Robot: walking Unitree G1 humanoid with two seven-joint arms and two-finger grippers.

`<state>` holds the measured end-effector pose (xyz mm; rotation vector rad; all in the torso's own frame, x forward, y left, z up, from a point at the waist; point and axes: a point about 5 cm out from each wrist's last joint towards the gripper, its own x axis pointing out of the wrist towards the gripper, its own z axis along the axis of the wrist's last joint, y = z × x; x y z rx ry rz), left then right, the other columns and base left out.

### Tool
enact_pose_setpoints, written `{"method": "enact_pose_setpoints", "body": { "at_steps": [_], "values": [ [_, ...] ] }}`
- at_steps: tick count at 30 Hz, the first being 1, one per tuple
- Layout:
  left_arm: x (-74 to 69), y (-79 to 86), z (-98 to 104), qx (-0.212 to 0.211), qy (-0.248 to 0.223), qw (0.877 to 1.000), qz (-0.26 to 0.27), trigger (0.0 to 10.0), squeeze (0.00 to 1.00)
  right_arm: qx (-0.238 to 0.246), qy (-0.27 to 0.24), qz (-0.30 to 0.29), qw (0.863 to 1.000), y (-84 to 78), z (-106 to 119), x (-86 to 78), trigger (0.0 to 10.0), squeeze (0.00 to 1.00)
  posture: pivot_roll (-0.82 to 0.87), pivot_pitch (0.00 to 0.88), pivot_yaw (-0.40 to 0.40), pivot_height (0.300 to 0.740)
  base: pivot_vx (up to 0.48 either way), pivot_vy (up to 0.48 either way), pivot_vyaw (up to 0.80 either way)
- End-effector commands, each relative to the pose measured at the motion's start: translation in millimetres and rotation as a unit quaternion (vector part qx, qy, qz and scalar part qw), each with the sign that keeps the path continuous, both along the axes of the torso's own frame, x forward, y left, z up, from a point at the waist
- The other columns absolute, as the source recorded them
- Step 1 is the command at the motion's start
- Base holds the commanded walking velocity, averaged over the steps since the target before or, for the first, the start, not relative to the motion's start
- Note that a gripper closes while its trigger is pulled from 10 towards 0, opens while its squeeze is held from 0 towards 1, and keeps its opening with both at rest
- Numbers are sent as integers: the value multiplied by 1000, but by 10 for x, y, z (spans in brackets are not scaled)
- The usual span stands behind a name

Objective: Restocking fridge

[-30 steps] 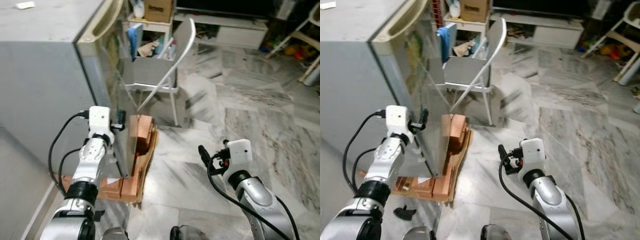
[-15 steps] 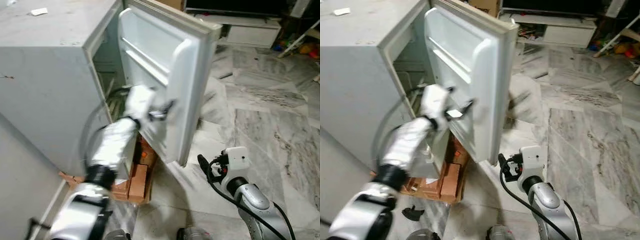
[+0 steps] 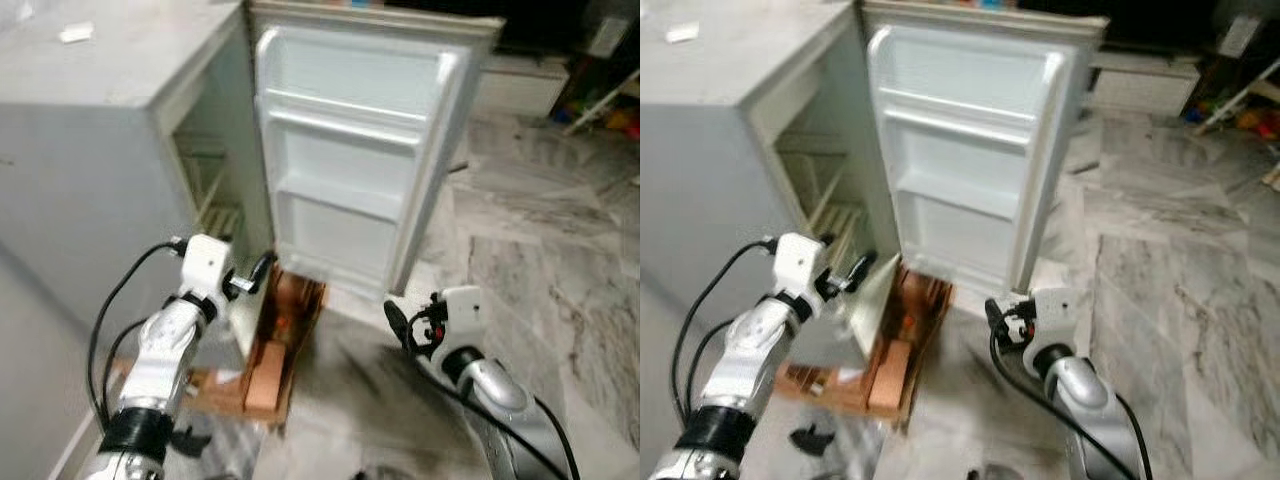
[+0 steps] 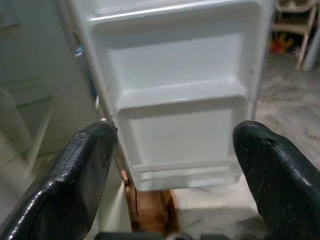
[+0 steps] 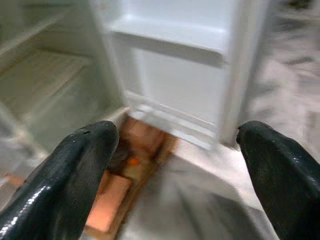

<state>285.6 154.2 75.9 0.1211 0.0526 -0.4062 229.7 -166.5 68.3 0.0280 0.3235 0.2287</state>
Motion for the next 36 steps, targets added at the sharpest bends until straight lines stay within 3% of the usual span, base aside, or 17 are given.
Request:
{"method": "enact_pose_setpoints", "body": {
  "at_steps": [1, 12, 16, 19, 27, 36],
  "values": [
    [-16, -9, 71, 27, -20, 999, -9, 10000, 0, -2, -12, -3, 1000, -5, 35, 38, 10000, 0, 12, 0, 37, 740, 259, -401, -800],
    [-95, 153, 24, 34, -3, 998, 48, 10000, 0, 3, -25, -4, 1000, 12, 66, 94, 10000, 0, 29, 0, 33, 740, 281, -386, -708],
    [-95, 217, -38, 17, 4, 993, 118, 10000, 0, 16, -28, -14, 999, -5, 52, 85, 10000, 0, 6, 0, 36, 740, 367, -246, 0],
    [-105, 238, -92, 9, 15, 990, 142, 10000, 0, 17, -34, -14, 999, 2, 53, 77, 10000, 0, -9, 0, 38, 740, 452, 0, 0],
    [-46, 117, -71, 12, 10, 994, 109, 10000, 0, 9, -65, -5, 998, 13, 125, 120, 10000, 0, -23, 0, 44, 740, 458, 0, 502],
    [3, 89, -68, 21, 7, 994, 108, 10000, 0, 6, -74, -7, 997, 25, 137, 162, 10000, 0, -30, 0, 45, 740, 455, 0, 590]
  ]
}}
